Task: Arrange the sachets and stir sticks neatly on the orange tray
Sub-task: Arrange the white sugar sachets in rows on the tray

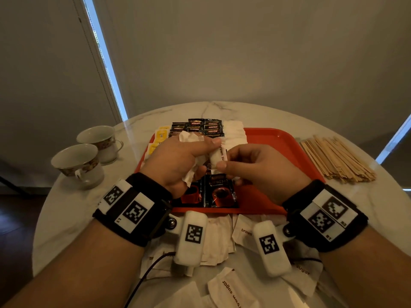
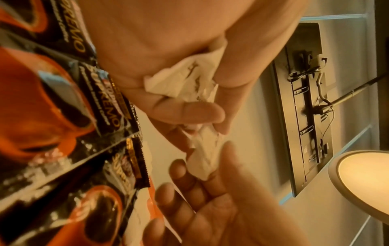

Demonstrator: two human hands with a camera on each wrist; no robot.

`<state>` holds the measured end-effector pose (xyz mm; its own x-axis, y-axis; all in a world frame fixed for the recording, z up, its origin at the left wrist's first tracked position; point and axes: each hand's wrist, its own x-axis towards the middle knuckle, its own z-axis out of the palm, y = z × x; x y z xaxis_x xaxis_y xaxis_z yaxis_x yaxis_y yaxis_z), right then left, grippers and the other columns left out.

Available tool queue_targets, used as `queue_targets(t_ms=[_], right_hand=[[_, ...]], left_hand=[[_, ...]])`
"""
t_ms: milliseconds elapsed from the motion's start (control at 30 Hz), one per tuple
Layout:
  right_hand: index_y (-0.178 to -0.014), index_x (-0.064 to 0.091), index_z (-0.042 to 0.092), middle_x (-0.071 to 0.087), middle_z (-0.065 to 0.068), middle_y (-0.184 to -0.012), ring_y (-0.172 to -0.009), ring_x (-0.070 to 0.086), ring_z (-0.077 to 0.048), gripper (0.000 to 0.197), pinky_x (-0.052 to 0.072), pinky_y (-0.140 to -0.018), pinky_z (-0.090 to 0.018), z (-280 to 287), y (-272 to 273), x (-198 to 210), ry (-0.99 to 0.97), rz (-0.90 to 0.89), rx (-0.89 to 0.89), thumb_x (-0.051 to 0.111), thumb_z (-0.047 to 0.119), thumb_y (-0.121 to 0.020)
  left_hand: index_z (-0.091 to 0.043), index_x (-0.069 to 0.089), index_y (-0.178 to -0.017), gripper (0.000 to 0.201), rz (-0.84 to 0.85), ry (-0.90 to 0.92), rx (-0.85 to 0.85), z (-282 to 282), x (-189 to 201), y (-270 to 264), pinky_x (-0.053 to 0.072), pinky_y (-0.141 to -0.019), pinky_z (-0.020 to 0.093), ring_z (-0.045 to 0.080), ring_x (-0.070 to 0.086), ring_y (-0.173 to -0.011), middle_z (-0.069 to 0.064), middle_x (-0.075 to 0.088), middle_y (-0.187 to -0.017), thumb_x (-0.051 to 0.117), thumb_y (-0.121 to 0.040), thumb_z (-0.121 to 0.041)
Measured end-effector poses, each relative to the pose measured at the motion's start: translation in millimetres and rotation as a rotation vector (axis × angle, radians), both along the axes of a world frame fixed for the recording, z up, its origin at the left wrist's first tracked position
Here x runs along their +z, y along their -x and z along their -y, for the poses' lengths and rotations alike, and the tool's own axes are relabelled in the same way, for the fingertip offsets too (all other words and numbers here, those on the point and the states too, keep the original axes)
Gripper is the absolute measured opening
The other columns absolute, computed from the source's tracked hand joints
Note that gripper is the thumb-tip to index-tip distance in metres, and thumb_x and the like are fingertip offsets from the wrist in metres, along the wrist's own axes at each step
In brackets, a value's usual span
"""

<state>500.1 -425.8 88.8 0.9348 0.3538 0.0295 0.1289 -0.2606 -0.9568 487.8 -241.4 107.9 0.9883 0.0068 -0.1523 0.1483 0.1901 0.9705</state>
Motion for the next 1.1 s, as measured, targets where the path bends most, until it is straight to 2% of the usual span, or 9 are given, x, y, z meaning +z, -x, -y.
queue_targets(t_ms=[100, 200, 300, 400, 467, 633, 833, 933, 1100], right_hand=[[-0.095, 0.072, 0.016, 0.077, -0.008, -0.097, -0.095, 0.074, -0.026, 0.014, 0.061, -0.081, -0.039, -1.0, -1.4, -2.2, -0.117, -0.032, 0.009, 0.079, 0.020, -0.084], [-0.111, 0.062, 0.007, 0.076, -0.018, -0.101, -0.092, 0.074, -0.033, 0.034, 0.063, -0.071, -0.037, -0.4, -0.6, -0.2, -0.338, -0.163, 0.079, 0.076, 0.000, -0.081], [-0.117, 0.059, 0.010, 0.073, -0.014, -0.094, -0.087, 0.074, -0.032, 0.045, 0.061, -0.069, -0.035, 1.8, -2.2, 0.6, -0.342, -0.068, 0.063, 0.075, -0.008, -0.079], [-0.123, 0.062, 0.009, 0.071, -0.003, -0.082, -0.081, 0.074, -0.025, 0.049, 0.060, -0.067, -0.031, 6.3, -4.4, 3.1, -0.485, -0.065, 0.041, 0.072, -0.007, -0.077], [-0.121, 0.065, 0.006, 0.071, -0.006, -0.088, -0.082, 0.074, -0.024, 0.046, 0.060, -0.066, -0.029, 5.9, -4.2, 3.6, -0.554, -0.076, 0.033, 0.072, -0.001, -0.075], [-0.101, 0.072, 0.009, 0.076, -0.006, -0.097, -0.093, 0.073, -0.023, 0.018, 0.060, -0.081, -0.034, 1.5, -6.1, -3.1, -0.469, 0.116, -0.124, 0.070, -0.001, -0.086], [-0.105, 0.071, 0.011, 0.074, -0.005, -0.094, -0.092, 0.072, -0.021, 0.021, 0.060, -0.080, -0.036, 0.4, -8.2, -4.1, -0.463, 0.286, -0.238, 0.071, -0.002, -0.089], [-0.110, 0.069, 0.012, 0.076, -0.005, -0.093, -0.091, 0.075, -0.027, 0.025, 0.059, -0.076, -0.039, 5.3, -10.4, -2.0, -0.382, 0.178, -0.218, 0.075, 0.002, -0.087], [-0.093, 0.073, 0.012, 0.078, -0.010, -0.096, -0.091, 0.074, -0.033, 0.013, 0.059, -0.077, -0.043, 15.3, -20.7, -4.4, -0.248, 0.050, -0.339, 0.071, -0.001, -0.089]], left_hand=[[-0.018, 0.080, -0.078, 0.005, -0.002, 0.005, -0.018, -2.0, -0.5, -1.4, 0.040, -0.042, 0.017, 0.014, 0.064, -0.067, 0.008, 0.078, -0.088, 0.081, -0.083, -0.019], [-0.024, 0.079, -0.073, 0.009, 0.065, -0.106, -0.063, -2.7, -1.5, -2.2, 0.040, -0.044, 0.019, 0.017, 0.061, -0.073, 0.004, 0.076, -0.084, 0.082, -0.080, -0.020], [-0.019, 0.076, -0.085, 0.020, 0.091, -0.146, -0.082, -1.9, 0.0, -0.7, 0.043, -0.044, 0.020, 0.013, 0.064, -0.068, 0.003, 0.075, -0.083, 0.086, -0.069, -0.024], [-0.017, 0.074, -0.088, 0.019, 0.089, -0.165, -0.064, -1.1, -1.4, -1.5, 0.045, -0.044, 0.020, 0.013, 0.066, -0.068, 0.005, 0.076, -0.084, 0.087, -0.074, -0.018], [-0.018, 0.075, -0.087, 0.015, 0.082, -0.169, -0.068, -0.2, -1.5, -1.0, 0.045, -0.045, 0.021, 0.012, 0.065, -0.068, 0.005, 0.076, -0.083, 0.086, -0.077, -0.018], [-0.016, 0.073, -0.101, 0.023, 0.064, -0.209, -0.127, 0.5, -1.1, 1.9, 0.046, -0.046, 0.020, 0.007, 0.069, -0.065, -0.001, 0.076, -0.078, 0.084, -0.081, -0.014], [-0.016, 0.073, -0.110, 0.025, 0.060, -0.176, -0.071, 4.5, -1.5, 0.2, 0.046, -0.046, 0.020, 0.009, 0.071, -0.070, 0.003, 0.080, -0.091, 0.080, -0.086, -0.014], [-0.015, 0.072, -0.112, 0.026, 0.059, -0.114, -0.002, 5.2, -4.0, -2.2, 0.044, -0.045, 0.020, 0.010, 0.071, -0.069, 0.003, 0.080, -0.091, 0.080, -0.087, -0.015], [-0.017, 0.074, -0.103, 0.015, 0.040, -0.121, -0.015, 5.1, -7.2, -3.2, 0.044, -0.045, 0.020, 0.010, 0.072, -0.071, 0.001, 0.078, -0.089, 0.080, -0.088, -0.017]])
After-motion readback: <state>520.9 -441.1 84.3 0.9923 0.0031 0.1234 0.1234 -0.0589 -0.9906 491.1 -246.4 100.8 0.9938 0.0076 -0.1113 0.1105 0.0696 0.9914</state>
